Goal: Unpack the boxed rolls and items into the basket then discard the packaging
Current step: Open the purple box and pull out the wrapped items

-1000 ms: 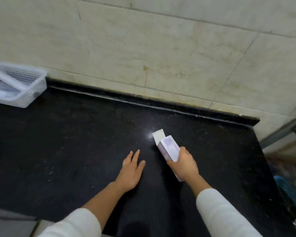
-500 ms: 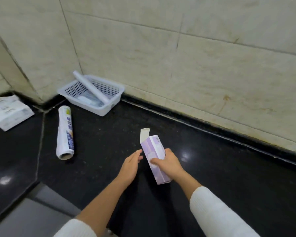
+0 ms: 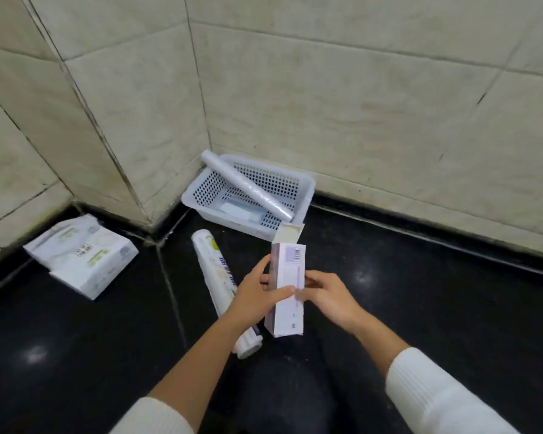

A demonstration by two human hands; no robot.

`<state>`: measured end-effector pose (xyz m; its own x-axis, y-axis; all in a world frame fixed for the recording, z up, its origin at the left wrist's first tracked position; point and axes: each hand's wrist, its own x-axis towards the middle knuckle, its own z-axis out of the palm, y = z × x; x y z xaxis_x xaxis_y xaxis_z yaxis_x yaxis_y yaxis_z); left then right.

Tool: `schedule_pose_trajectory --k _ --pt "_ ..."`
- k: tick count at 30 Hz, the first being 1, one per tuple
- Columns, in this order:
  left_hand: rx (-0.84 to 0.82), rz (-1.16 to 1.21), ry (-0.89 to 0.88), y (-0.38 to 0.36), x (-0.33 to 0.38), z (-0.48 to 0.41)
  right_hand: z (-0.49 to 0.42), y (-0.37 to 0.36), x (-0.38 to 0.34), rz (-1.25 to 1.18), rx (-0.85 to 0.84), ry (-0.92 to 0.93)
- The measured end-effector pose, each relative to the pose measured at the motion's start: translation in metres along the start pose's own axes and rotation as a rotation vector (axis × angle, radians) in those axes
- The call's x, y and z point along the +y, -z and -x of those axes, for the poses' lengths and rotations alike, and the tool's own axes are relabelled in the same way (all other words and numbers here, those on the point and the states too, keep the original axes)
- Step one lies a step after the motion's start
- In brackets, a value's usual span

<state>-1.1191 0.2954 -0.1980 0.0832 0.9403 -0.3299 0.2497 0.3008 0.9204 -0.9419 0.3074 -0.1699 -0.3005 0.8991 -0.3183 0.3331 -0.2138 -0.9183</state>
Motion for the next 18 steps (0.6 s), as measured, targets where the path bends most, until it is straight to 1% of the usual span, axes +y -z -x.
schedule_pose_trajectory --k 4,6,9,13,15,18 --pt "0.033 0.03 -0.077 0.021 0.001 -0.011 -0.007 0.001 -0.03 -0.042 0.352 0.126" --pt "0.056 0.065 -0.081 0.023 0.002 -0.012 -0.009 0.006 -0.051 -0.002 0.437 0.213" --pt "0.059 0.09 -0.107 0.025 0.008 -0.011 -0.015 0.011 -0.078 0.09 0.446 0.29" --pt "0.035 0.079 -0.191 0.033 0.013 -0.006 -0.024 0.012 -0.103 0.151 0.383 0.266" --pt "0.052 0.054 -0.247 0.038 0.014 -0.007 -0.027 0.014 -0.113 0.248 0.383 0.269" --pt "0.087 0.019 -0.313 0.043 0.016 -0.006 -0.028 0.016 -0.122 0.447 0.312 0.25"
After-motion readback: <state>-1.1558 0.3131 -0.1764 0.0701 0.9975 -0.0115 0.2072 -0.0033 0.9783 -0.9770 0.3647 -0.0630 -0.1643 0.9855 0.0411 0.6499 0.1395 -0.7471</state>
